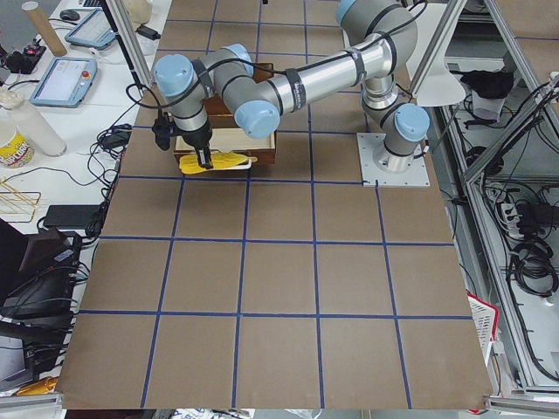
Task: Open drawer and put corn inside
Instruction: 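Carry the corn over the open drawer and lower it inside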
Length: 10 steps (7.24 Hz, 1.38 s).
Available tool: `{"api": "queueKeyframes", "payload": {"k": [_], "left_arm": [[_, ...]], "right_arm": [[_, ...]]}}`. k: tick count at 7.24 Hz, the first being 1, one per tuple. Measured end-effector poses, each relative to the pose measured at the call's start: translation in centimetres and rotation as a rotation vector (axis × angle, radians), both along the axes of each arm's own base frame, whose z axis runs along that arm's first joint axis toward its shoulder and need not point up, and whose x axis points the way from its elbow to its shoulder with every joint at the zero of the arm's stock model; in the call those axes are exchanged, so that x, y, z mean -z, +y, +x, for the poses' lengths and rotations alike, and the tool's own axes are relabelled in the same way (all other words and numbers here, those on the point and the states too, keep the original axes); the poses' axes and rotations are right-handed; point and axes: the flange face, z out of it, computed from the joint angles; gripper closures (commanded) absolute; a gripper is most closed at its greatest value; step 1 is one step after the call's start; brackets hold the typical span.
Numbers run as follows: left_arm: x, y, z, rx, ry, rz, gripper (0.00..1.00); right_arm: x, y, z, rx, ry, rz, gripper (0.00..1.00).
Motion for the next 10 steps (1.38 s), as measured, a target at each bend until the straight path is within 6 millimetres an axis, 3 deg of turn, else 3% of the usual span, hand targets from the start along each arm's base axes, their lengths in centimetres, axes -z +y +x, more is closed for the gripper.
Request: {"api": "queueKeyframes", "payload": {"k": [2,3,9,10], "left_arm": [[1.8,-1.0,-5.7,0.124,0.037,0.016,1.0],[3.2,-1.1,-7.2,0.163,0.05,0.032,1.0],[11.2,-0.6,-8.5,0.176,0.101,0.088,1.0],[12.2,-0.5,-8.5,0.165,0.133,0.072,0.92]], "right_arm": [[0.0,0.0,0.0,0.0,0.0,0.0,0.0],[0.0,0.0,0.0,0.0,0.0,-0.001,0.0],[0.0,0.0,0.0,0.0,0.003,-0.001,0.0],[0.0,0.0,0.0,0.0,0.002,-0.001,0.0]]}}
